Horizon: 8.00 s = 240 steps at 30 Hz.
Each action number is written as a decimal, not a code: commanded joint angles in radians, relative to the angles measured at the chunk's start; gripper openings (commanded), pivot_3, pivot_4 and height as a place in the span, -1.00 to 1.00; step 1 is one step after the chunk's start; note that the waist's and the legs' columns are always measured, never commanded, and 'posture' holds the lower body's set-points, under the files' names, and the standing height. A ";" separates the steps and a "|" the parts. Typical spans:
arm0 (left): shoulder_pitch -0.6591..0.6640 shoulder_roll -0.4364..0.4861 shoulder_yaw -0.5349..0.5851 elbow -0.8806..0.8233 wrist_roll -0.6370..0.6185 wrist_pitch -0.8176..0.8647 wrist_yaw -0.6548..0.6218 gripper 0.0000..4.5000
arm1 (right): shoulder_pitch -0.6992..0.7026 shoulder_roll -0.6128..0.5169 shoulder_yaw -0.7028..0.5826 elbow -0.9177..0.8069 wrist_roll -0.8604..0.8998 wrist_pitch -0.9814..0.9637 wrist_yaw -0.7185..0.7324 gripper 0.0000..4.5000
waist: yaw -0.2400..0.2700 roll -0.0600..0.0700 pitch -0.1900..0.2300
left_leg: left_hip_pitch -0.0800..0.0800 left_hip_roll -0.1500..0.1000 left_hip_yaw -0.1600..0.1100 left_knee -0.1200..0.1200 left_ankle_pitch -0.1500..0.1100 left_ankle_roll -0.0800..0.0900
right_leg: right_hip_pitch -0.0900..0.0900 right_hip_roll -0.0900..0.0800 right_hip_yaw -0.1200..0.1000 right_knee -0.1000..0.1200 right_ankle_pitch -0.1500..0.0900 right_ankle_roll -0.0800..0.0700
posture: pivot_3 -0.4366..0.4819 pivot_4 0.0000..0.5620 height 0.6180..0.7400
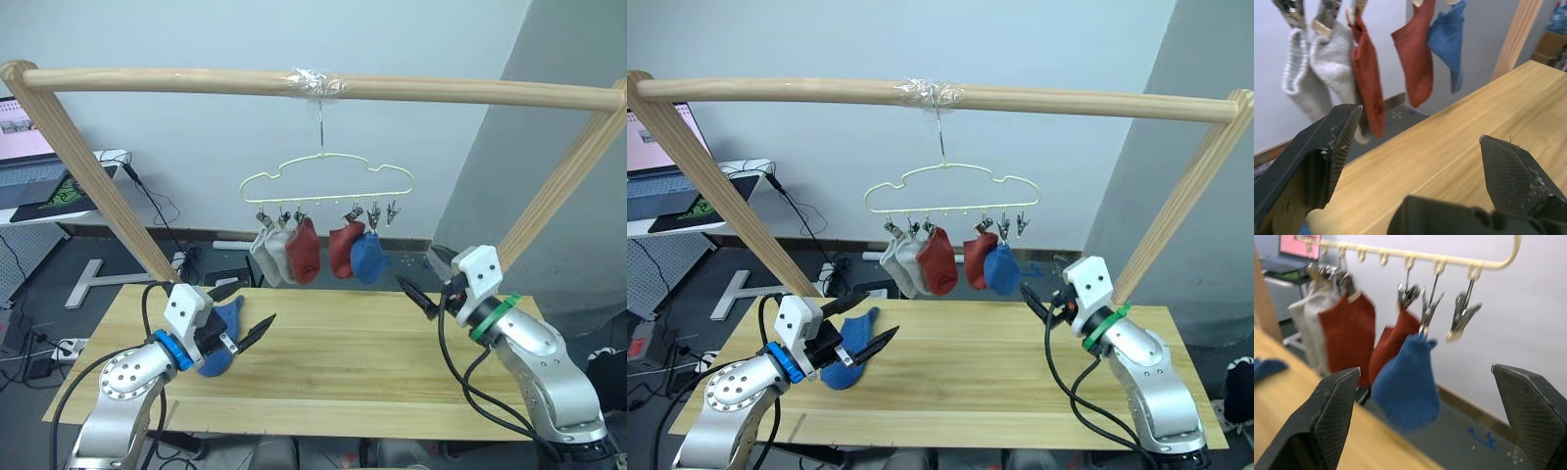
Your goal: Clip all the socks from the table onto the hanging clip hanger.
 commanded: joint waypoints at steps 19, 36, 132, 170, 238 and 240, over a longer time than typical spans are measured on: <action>-0.126 -0.009 -0.033 -0.039 -0.019 -0.009 -0.018 1.00 | -0.155 0.176 0.049 0.020 -0.053 0.100 -0.187 0.50 | -0.001 0.002 0.009 | -0.003 0.000 -0.002 -0.001 0.000 0.000 | -0.002 0.000 -0.001 -0.002 0.002 0.005 | 0.01 -0.63 0.42; -0.292 -0.015 -0.081 -0.058 -0.026 0.060 -0.031 1.00 | -0.318 0.323 0.043 0.171 -0.119 0.161 -0.374 -0.15 | -0.004 0.003 0.027 | -0.007 0.000 -0.002 -0.002 -0.001 0.000 | -0.005 0.000 -0.002 -0.003 0.002 0.005 | -0.01 -0.53 0.42; -0.514 -0.025 -0.066 0.920 0.210 0.244 0.174 0.30 | -0.501 0.360 0.023 0.248 -0.122 0.216 -0.371 -1.00 | -0.008 -0.001 0.066 | -0.024 0.000 -0.003 -0.002 -0.001 0.001 | -0.022 -0.001 -0.005 -0.001 0.004 0.001 | -0.08 -0.30 0.42; -0.724 -0.551 -0.322 0.718 0.269 -0.194 0.221 -0.99 | -0.499 0.388 0.016 0.221 -0.120 0.246 -0.384 -1.00 | -0.031 -0.002 0.075 | -0.025 -0.001 -0.002 -0.002 -0.001 0.001 | -0.022 -0.001 -0.003 -0.003 0.004 0.003 | -0.22 -0.33 0.42; -0.229 0.286 0.155 0.040 -0.046 0.296 -0.142 0.99 | -0.241 -0.327 -0.076 -0.098 0.143 0.156 0.317 1.00 | -0.021 0.000 0.089 | -0.025 -0.001 -0.002 -0.009 -0.002 0.001 | -0.021 -0.003 -0.004 -0.010 0.000 0.009 | 0.06 -0.54 0.42; -0.236 0.286 0.163 0.058 -0.046 0.294 -0.143 0.99 | -0.244 -0.337 -0.080 -0.073 0.136 0.128 0.329 1.00 | -0.009 -0.001 0.089 | -0.024 -0.001 -0.002 -0.009 -0.002 0.001 | -0.021 -0.003 -0.005 -0.011 0.000 0.008 | 0.07 -0.56 0.42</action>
